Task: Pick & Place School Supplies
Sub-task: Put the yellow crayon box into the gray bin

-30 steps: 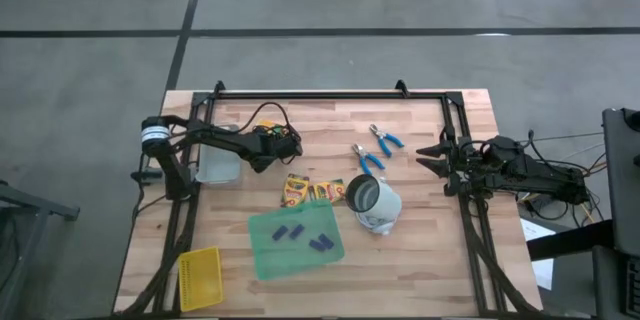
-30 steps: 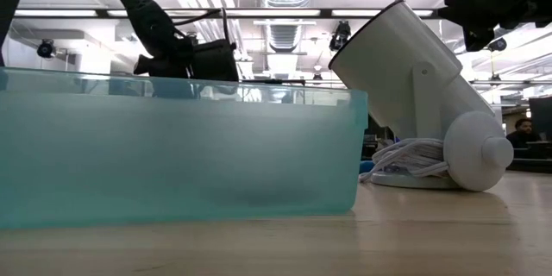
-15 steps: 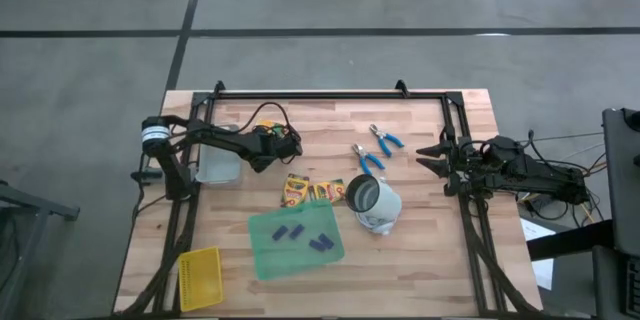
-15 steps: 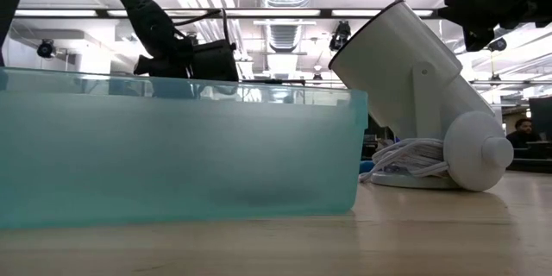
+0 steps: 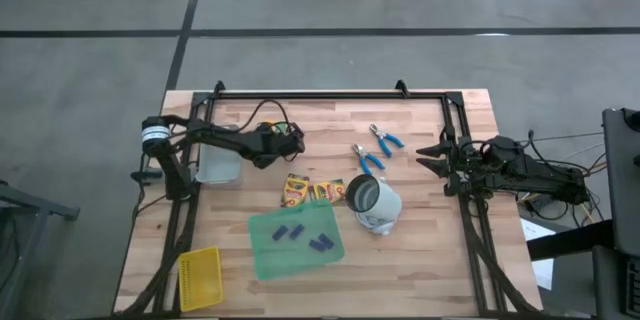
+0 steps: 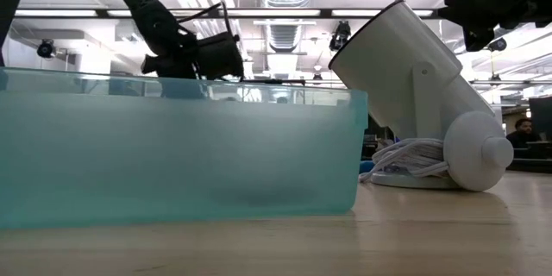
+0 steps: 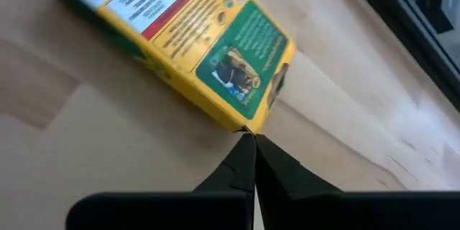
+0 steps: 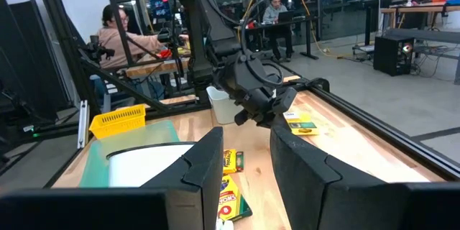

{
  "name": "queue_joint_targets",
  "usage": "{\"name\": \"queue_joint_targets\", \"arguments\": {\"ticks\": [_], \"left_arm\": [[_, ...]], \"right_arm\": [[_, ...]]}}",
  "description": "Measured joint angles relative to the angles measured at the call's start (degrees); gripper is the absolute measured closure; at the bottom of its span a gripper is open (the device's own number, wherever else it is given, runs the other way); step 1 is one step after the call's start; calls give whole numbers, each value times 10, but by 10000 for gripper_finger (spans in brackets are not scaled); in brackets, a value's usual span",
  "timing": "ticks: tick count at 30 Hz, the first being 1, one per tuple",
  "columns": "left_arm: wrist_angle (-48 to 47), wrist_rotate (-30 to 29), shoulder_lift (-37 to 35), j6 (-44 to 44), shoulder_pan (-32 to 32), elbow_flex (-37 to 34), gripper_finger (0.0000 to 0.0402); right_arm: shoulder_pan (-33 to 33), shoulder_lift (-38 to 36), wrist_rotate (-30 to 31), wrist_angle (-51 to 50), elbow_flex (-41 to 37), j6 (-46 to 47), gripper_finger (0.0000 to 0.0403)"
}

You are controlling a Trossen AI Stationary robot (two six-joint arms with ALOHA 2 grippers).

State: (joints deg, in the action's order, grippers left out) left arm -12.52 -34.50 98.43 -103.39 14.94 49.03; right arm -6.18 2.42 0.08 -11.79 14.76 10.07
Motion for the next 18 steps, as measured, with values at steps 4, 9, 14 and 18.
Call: {"name": "queue_joint_targets", "arguments": {"ticks": [4, 9, 14, 18], "left_arm": [[0, -1, 0, 49, 0, 24, 400], [-4, -4, 0, 85, 0, 46, 401], [-19, 16, -1, 92, -4, 62, 401], [-60, 40, -1, 92, -9, 84, 401]], "right_arm": [[0, 0, 0, 0, 0, 0, 289], [0, 0, 0, 0, 0, 0, 289], [0, 0, 0, 0, 0, 0, 289], [0, 0, 0, 0, 0, 0, 289]]}}
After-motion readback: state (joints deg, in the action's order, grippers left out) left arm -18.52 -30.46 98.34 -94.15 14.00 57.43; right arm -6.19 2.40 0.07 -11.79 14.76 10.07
